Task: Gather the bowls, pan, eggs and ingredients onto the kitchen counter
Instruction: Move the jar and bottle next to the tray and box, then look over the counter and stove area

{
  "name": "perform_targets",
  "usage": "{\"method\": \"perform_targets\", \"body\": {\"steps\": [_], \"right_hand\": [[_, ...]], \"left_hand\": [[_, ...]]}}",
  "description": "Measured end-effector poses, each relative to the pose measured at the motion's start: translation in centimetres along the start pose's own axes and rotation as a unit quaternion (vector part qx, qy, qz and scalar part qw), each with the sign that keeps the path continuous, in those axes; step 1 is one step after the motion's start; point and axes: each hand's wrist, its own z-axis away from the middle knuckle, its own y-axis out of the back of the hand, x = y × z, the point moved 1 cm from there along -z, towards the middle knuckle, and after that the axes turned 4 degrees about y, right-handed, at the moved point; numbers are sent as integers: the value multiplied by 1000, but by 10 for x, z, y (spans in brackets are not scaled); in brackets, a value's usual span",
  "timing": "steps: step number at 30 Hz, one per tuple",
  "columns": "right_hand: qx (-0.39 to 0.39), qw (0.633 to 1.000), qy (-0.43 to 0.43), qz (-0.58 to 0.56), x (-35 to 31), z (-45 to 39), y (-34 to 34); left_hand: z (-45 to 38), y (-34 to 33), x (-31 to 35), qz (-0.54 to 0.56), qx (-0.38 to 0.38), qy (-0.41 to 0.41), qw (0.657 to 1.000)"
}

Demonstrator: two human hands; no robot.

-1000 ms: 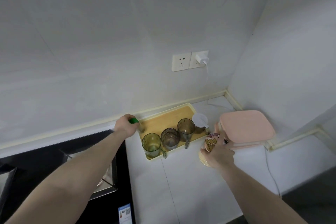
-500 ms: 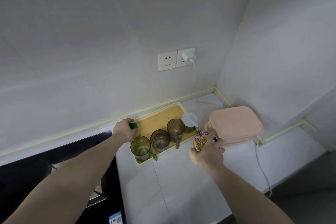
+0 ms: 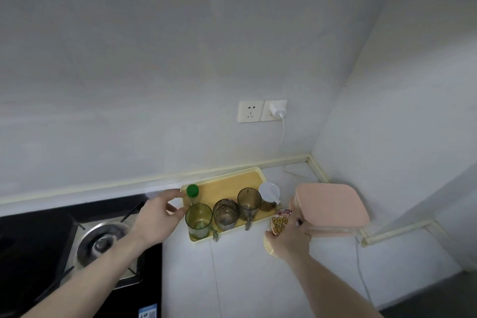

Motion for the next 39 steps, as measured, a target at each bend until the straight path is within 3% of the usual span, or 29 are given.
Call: {"method": "perform_targets", "body": {"steps": [3, 7, 13, 17, 23, 29, 39], "right_hand": [[-24, 998, 20, -57, 9, 4, 7], [96, 990, 18, -97, 20, 45, 2], [116, 962, 180, -171, -21, 120, -22], [-36, 914, 305, -265, -79, 183, -42], [-274, 821, 427, -261, -151, 319, -58], [-359, 742, 527, -206, -212, 460, -82], [-431, 637, 609, -192, -309, 716, -152]], "left_hand": [[38, 4, -8, -10, -6, -21, 1000], [87, 4, -21, -24, 8, -22, 999], [187, -4, -48, -34, 21, 41, 998], [264, 8, -70, -38, 75, 108, 991], [383, 63, -116, -28, 168, 186, 968], [506, 138, -185, -10, 286, 244, 926], [696, 252, -311, -39, 368, 315, 874]]}}
